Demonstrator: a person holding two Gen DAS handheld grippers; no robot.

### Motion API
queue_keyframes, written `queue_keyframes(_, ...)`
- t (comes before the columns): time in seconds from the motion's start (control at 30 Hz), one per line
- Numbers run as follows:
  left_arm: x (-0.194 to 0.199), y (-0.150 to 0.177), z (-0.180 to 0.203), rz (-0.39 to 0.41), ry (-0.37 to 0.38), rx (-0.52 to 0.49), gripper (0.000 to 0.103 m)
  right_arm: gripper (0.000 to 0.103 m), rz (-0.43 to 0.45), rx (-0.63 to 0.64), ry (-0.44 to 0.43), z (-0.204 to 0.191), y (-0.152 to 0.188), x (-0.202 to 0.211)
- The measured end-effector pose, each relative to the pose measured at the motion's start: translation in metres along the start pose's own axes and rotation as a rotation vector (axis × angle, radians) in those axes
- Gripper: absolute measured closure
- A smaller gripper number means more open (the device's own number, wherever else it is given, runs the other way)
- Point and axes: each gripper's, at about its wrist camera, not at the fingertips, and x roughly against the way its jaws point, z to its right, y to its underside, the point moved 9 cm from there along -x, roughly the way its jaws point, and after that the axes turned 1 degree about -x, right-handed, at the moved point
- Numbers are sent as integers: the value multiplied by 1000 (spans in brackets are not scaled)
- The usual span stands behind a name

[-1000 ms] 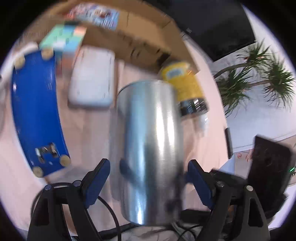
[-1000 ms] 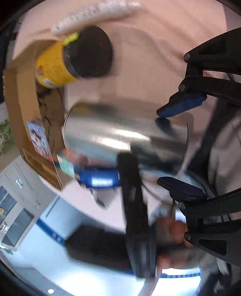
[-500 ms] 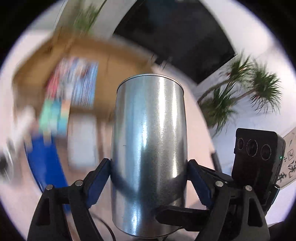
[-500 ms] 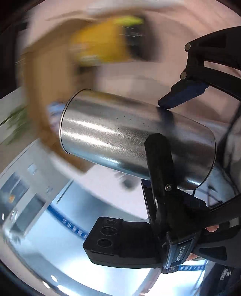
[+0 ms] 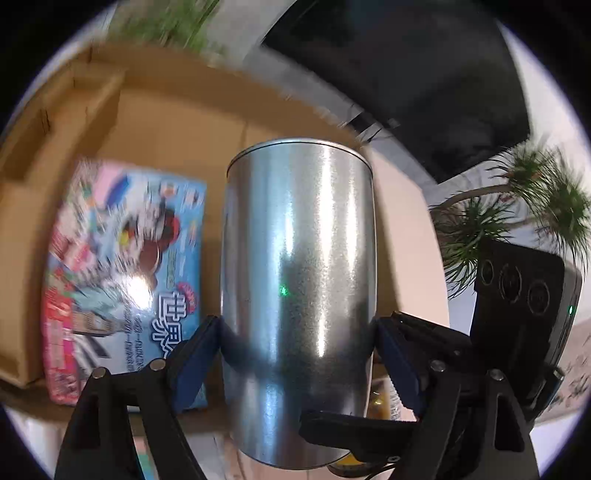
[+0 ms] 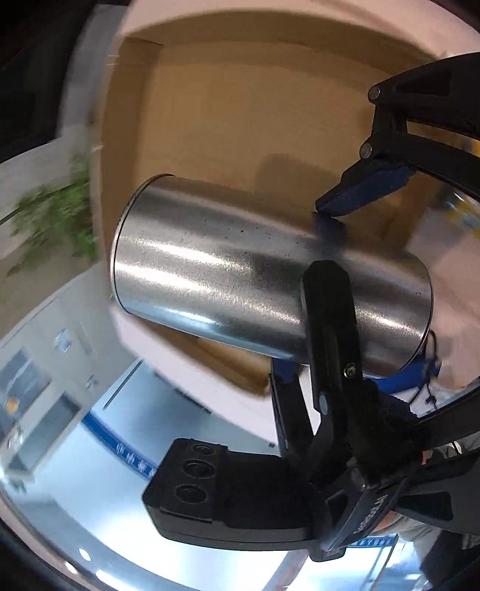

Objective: Organize rigid objects

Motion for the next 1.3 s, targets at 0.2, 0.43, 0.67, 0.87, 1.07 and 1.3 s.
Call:
queue_keyframes(0.2,-12,7,-15,-44,3,52,19,18,-25,-101,-16,24,5,-29)
queue_keyframes(0.43,66,29,16,133,-37,-96,19,14,40,-47,39,-2,23,-4)
queue_keyframes(0.67,142,98,57,324,-135,-246,19,26,100,-103,65,9,39,25)
queue_keyframes(0.87,213,146,90,518,-334,-361,10,19,188,-51,105,-13,69,40)
queue_keyframes(1.07,135,172,41,262,-261,-158,1,14,246,-116,322,26,147,84)
queue_keyframes(1.3,58,190,20,127,-52,-61,2,35,172,-17,358,-12,198,59)
